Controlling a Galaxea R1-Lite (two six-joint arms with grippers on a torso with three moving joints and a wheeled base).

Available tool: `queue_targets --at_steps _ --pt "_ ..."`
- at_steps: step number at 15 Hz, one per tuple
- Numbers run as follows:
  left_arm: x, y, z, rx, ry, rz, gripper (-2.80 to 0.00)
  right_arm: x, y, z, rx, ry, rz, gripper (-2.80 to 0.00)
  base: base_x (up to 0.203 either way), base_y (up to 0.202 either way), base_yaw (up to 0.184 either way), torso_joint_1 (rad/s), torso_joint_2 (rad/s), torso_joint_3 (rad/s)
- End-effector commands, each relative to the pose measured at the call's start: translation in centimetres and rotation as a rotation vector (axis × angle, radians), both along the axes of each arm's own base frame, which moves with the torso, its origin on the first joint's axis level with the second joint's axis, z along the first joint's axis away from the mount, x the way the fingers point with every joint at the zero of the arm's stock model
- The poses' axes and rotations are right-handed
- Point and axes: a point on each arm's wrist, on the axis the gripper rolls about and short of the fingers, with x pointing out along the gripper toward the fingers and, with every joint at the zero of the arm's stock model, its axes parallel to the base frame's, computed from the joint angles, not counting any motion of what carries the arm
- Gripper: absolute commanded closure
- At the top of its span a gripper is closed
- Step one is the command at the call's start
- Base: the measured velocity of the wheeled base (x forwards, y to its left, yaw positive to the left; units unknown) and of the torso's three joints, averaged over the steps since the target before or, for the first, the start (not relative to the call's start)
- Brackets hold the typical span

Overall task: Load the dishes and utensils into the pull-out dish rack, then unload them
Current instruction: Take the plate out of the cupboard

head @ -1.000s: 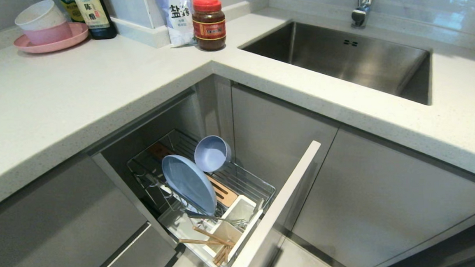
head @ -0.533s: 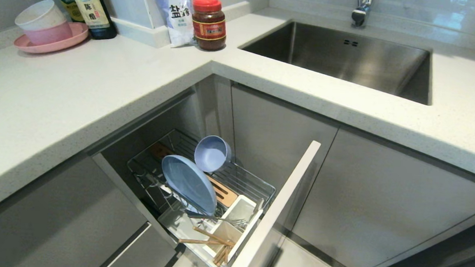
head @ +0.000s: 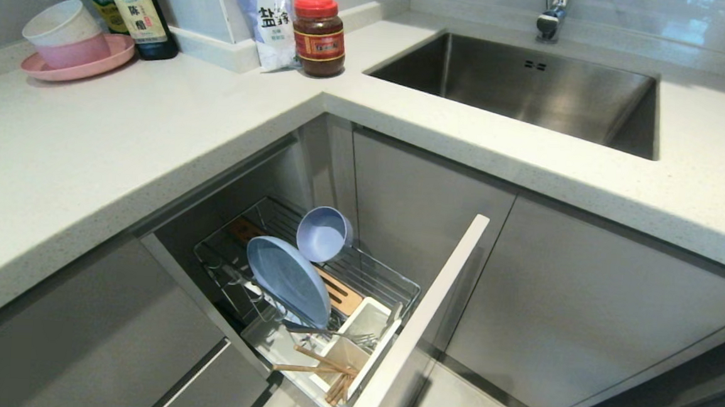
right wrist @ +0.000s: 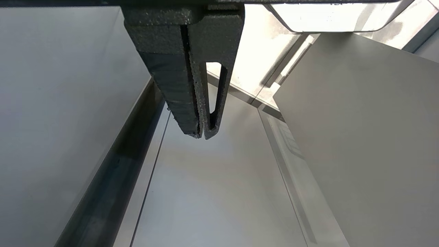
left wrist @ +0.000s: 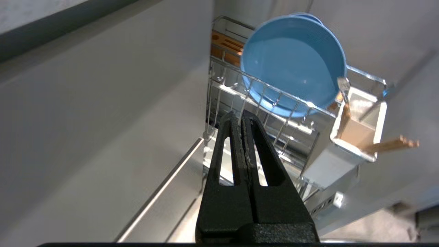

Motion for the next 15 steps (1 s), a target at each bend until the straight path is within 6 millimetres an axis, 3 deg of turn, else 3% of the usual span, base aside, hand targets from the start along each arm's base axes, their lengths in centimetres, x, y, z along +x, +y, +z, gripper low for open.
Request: queue_targets --at_steps 1,13,15 --pt "0.2 0.0 -0.7 -0.005 0.027 0.003 0.0 0.0 0.0 0.0 0.0 -0.003 0.0 0.0 0.0 0.0 0.0 0.0 0.0 0.0" --pt "0.2 0.0 -0.6 -0.005 0.021 0.005 0.0 0.0 0.0 0.0 0.0 -0.003 0.0 0.0 0.0 0.0 0.0 0.0 0.0 0.0" --pt "-0.2 0.0 1.0 -0.002 -0.048 0.004 0.0 0.0 0.0 0.0 0.0 -0.003 0.0 0.0 0.0 0.0 0.0 0.0 0.0 0.0"
